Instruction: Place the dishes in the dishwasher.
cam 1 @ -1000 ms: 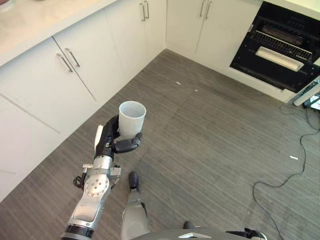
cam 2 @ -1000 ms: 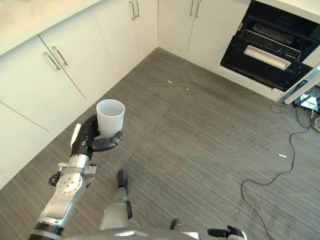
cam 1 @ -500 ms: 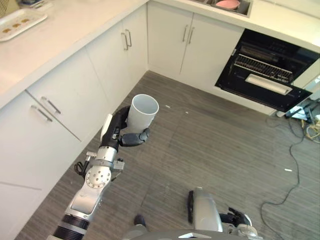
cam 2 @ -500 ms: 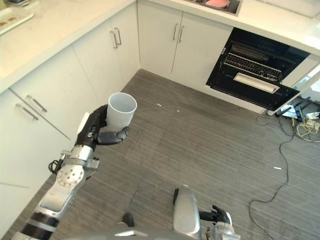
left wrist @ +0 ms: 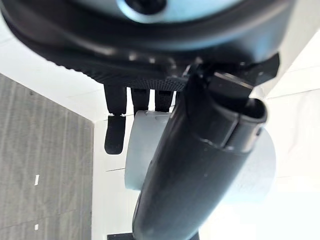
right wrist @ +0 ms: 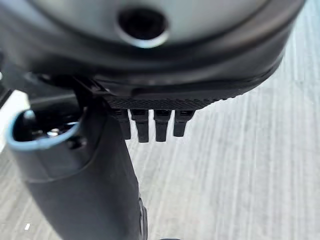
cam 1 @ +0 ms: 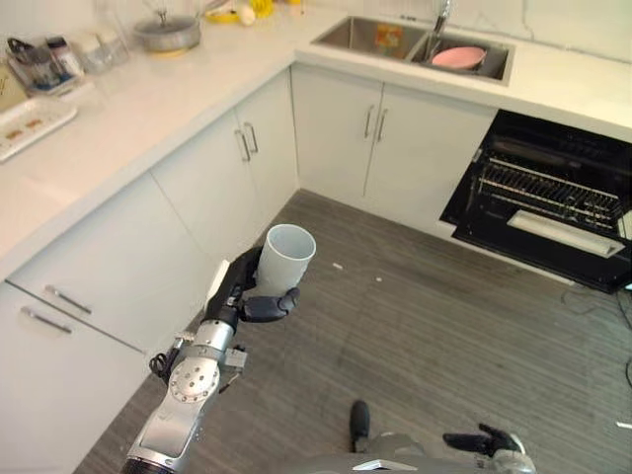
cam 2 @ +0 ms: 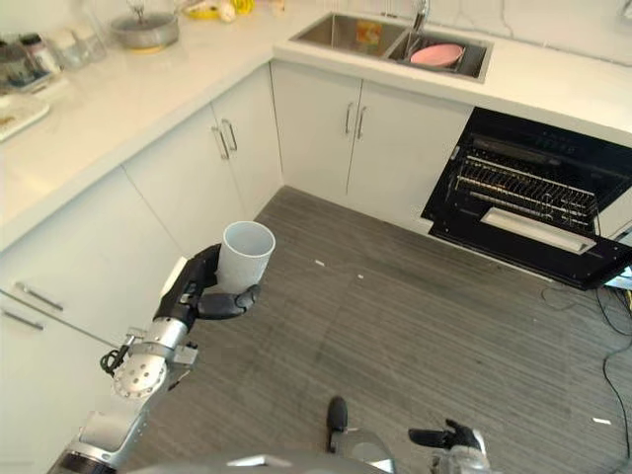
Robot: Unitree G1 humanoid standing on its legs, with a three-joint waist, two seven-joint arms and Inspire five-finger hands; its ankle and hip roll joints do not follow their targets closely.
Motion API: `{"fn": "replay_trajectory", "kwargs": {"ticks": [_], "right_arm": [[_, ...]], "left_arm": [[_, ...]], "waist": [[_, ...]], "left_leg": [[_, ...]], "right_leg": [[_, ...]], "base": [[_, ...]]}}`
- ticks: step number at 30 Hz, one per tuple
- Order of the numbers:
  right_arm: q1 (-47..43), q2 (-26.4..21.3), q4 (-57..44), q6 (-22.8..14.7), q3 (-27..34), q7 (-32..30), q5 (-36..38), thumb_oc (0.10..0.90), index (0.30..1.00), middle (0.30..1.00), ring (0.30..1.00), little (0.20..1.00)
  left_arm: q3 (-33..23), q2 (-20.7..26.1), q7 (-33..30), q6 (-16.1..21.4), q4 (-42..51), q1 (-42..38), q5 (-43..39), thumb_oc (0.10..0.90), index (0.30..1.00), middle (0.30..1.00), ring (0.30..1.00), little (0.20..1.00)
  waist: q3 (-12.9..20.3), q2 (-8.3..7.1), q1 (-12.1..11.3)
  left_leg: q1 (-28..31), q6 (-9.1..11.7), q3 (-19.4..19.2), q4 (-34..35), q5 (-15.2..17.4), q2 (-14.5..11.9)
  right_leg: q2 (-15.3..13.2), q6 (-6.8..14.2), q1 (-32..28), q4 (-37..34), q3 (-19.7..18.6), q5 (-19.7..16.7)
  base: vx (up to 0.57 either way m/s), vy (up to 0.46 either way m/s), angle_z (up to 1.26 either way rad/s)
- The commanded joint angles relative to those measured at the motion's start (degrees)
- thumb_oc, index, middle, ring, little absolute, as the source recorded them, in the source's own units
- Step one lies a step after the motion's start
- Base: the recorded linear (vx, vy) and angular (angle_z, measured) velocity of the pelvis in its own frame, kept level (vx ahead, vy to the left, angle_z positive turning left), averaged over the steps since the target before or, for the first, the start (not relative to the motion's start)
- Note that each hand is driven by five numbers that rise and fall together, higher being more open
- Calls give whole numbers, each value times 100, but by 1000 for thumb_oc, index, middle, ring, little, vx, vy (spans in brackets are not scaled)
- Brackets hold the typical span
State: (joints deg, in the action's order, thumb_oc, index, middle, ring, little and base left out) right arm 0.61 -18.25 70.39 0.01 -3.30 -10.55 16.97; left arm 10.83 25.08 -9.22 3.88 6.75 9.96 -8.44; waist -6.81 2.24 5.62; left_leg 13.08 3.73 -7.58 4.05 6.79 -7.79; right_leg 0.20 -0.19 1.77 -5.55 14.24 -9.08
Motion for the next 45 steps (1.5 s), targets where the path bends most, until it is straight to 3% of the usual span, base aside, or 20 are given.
{"fn": "replay_trajectory", "kwargs": {"ticks": [1,9,20,23,26,27,28,29,31,32,34,38,39,45], "right_arm": [[-95,612,383,-25,34,-66,286,800,900,900,900,900],[36,627,590,63,92,-40,303,800,900,900,900,900],[139,766,584,94,101,27,134,800,900,900,900,900],[184,848,539,72,50,89,60,800,900,900,900,900],[202,917,536,55,-65,143,-62,800,900,900,900,900],[193,933,543,55,-125,167,-132,800,900,900,900,900],[193,933,543,55,-125,167,-132,800,900,900,900,900],[152,919,526,53,-202,172,-243,800,900,900,900,900],[141,914,531,55,-228,172,-307,800,900,900,900,900],[118,887,542,51,-240,175,-337,800,900,900,900,900],[121,837,605,88,-236,174,-367,800,900,900,900,900],[45,768,601,89,-290,168,-425,800,900,900,900,900],[-13,680,481,44,-277,114,-348,800,900,900,900,900],[-57,617,398,3,-198,74,-155,800,900,900,900,900]], "left_arm": [[-227,189,-82,551,600,-490,-170,400,300,300,300,300],[-110,164,-47,471,521,-531,-193,400,300,300,300,300],[-123,308,-78,528,556,-639,191,400,300,300,300,300],[-143,364,-128,534,583,-796,441,400,300,300,300,300],[-148,371,-156,520,561,-828,518,400,300,300,300,300],[-177,394,-146,517,549,-820,531,400,300,300,300,300],[-177,394,-146,517,549,-820,531,400,300,300,300,300],[-237,432,-153,541,552,-767,544,400,300,300,300,300],[-275,437,-147,553,559,-705,582,400,300,300,300,300],[-306,411,-148,580,557,-643,507,400,300,300,300,300],[-401,384,-153,562,534,-487,395,400,300,300,300,300],[-504,232,-126,560,463,-328,195,400,300,300,300,300],[-488,77,-165,533,339,-365,-69,400,300,300,300,300],[-440,21,-170,515,289,-463,-148,400,300,300,300,300]], "waist": [[-72,-539,11],[-61,-519,107],[-312,-670,304],[-437,-793,325],[-569,-860,281],[-617,-880,229],[-617,-880,229],[-641,-852,137],[-625,-823,130],[-548,-821,86],[-339,-896,-53],[-210,-840,-142],[-170,-761,-162],[-123,-621,-83]], "left_leg": [[-41,85,-167,95,-141,285],[87,34,-167,95,-64,329],[-102,-195,-385,95,37,735],[-190,-207,-476,95,32,764],[-208,-208,-595,95,-6,629],[-229,-186,-662,95,-43,553],[-229,-186,-662,95,-43,553],[-276,-160,-777,95,-117,431],[-292,-142,-801,95,-129,377],[-295,-133,-811,95,-104,367],[-279,-105,-888,95,-70,455],[-277,-44,-976,95,-122,407],[-277,33,-917,95,-174,335],[-308,154,-836,95,-246,180]], "right_leg": [[-841,1016,0,55,-67,179],[-808,996,-83,55,-258,215],[-1013,1303,529,68,-827,-339],[-1131,1342,693,158,-698,-364],[-1063,1342,940,732,-407,-230],[-1077,1363,984,899,-141,-143],[-1077,1363,984,899,-141,-143],[-1264,1325,898,1080,257,-21],[-1361,1290,837,1050,192,42],[-1466,1258,690,834,-29,13],[-1364,1302,326,100,-251,-62],[-1266,1302,309,55,-159,11],[-1201,1248,217,55,-65,80],[-1095,1137,125,55,107,208]], "base": [[51,-9,22],[6,15,-12],[-81,68,3],[-119,44,1],[-111,-25,-3],[-48,-25,-3],[-112,-51,-3],[-65,-56,-1],[-9,-69,-1],[125,-80,-2],[161,-96,-2],[101,-96,0],[103,-110,0],[88,-99,3]]}}
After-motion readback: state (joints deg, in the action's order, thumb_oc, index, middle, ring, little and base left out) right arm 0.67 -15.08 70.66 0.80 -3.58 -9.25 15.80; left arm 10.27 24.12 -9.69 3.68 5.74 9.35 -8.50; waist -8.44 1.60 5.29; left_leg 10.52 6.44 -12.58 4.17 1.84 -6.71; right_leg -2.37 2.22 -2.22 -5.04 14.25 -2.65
